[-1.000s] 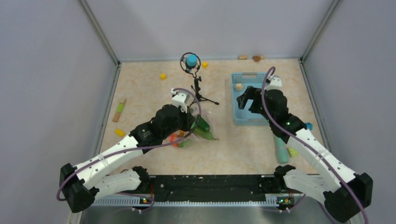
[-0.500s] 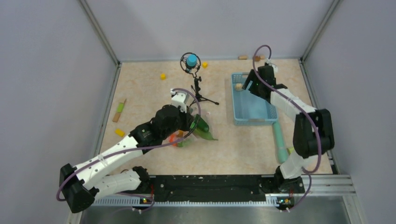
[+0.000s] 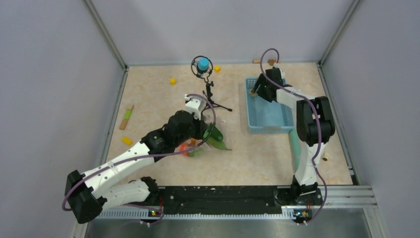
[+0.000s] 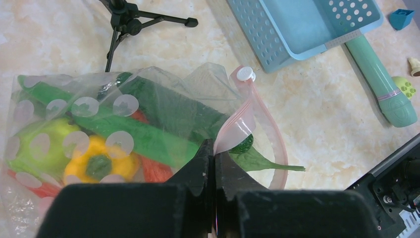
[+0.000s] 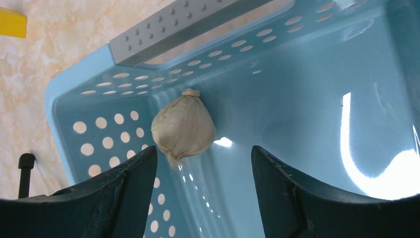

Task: Place the food in the zip-top bag and seal the zipper
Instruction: Pick up the fake vegetable from the bin.

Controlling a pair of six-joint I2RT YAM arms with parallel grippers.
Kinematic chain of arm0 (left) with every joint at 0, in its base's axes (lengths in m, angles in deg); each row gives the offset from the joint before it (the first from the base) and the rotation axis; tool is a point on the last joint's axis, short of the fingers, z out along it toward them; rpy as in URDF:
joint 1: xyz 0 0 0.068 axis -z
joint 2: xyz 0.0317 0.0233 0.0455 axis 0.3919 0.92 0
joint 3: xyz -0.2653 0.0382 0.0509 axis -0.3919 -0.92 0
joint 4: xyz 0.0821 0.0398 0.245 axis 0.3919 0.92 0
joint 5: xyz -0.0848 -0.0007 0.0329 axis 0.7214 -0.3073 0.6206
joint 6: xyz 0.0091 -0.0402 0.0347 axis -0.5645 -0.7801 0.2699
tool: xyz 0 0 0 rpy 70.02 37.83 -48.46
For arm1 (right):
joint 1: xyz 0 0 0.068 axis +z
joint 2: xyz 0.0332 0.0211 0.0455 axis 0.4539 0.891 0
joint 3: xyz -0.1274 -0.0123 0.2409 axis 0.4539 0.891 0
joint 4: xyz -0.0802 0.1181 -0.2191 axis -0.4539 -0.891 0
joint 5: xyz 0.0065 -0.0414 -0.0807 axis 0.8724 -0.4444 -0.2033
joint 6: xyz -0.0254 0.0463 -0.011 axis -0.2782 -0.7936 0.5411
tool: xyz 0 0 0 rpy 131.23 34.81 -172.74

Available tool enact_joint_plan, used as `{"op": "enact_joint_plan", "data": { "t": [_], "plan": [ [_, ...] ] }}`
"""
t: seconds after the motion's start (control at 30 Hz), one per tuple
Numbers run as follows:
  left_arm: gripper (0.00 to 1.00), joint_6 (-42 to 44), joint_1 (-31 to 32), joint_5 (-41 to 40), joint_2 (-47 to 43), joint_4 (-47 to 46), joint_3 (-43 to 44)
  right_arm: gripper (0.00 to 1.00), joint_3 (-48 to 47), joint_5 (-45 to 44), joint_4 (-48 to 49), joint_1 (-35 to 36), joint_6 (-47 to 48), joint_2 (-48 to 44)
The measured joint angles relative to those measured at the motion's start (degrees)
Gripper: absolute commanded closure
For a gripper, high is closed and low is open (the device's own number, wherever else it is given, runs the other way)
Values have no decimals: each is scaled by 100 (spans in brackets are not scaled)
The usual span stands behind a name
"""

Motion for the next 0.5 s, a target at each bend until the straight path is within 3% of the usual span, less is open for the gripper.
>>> {"op": "enact_joint_plan", "data": {
  "t": [0.3,0.5],
  "plan": [
    [100,24,0,105,50,-87,-22,47,-275,11,140,0,-46,435],
    [100,22,-2,105,66,-98,-22,70,-275,11,120,0,-55,437]
  ]
}}
